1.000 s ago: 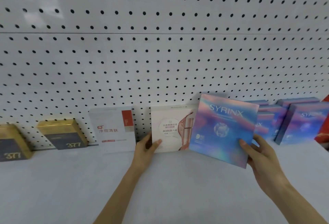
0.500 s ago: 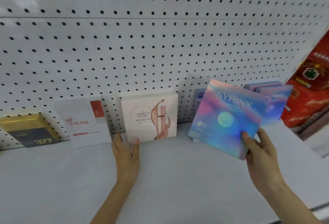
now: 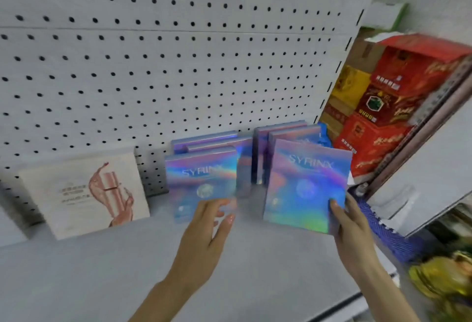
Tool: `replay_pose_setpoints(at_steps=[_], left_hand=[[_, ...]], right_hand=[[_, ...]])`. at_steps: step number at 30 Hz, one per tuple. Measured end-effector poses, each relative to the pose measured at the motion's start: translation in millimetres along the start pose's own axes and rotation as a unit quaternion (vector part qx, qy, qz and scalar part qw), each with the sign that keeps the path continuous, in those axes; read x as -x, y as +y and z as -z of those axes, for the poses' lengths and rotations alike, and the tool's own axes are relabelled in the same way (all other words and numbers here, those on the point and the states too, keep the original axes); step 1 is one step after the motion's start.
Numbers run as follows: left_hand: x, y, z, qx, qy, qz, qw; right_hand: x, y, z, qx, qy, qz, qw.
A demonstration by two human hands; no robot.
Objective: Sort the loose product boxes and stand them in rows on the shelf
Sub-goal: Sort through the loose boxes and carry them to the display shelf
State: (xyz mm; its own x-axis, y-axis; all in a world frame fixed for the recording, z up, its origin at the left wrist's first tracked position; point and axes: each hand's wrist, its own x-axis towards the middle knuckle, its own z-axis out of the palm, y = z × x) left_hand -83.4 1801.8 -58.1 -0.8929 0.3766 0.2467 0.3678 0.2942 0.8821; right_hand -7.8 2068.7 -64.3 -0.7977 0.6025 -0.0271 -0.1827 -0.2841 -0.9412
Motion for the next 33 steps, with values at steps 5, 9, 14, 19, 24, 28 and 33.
replay_pose_setpoints(at_steps=[5, 9, 14, 19, 24, 28, 33], left_hand=[[-48.8, 28.7, -97.7, 0.051, -0.062, 0.107, 0.991], [-74.7, 26.7, -162.6, 0.038, -0.052, 0.139, 0.988], [-88.7, 27.5, -188.9, -0.021, -0.021, 0.159, 0.987], [-94.0, 30.9, -190.0, -0.066, 0.013, 0.134, 0.989], [-100.6, 33.1, -184.0, -0.040, 0.043, 0.134, 0.989], [-92.6, 42.2, -174.2, 0.009, 0.073, 0.179, 0.981], [-42.9, 58.5, -150.9, 0.018, 0.085, 0.222, 0.971]], right_hand=[[-58.3, -14.6, 29.0, 0.051, -0.031, 0.010, 0.998], [-101.4, -2.4, 48.5, 0.095, -0.073, 0.029, 0.992], [-154.3, 8.2, 56.0, 0.227, -0.086, 0.066, 0.968], [-180.1, 16.5, 46.7, 0.271, -0.092, 0.057, 0.957], [-184.4, 16.0, 41.5, 0.304, -0.101, 0.060, 0.945], [-166.1, 14.3, 48.7, 0.296, -0.040, 0.012, 0.954], [-105.8, 4.0, 45.5, 0.281, -0.032, 0.005, 0.959]])
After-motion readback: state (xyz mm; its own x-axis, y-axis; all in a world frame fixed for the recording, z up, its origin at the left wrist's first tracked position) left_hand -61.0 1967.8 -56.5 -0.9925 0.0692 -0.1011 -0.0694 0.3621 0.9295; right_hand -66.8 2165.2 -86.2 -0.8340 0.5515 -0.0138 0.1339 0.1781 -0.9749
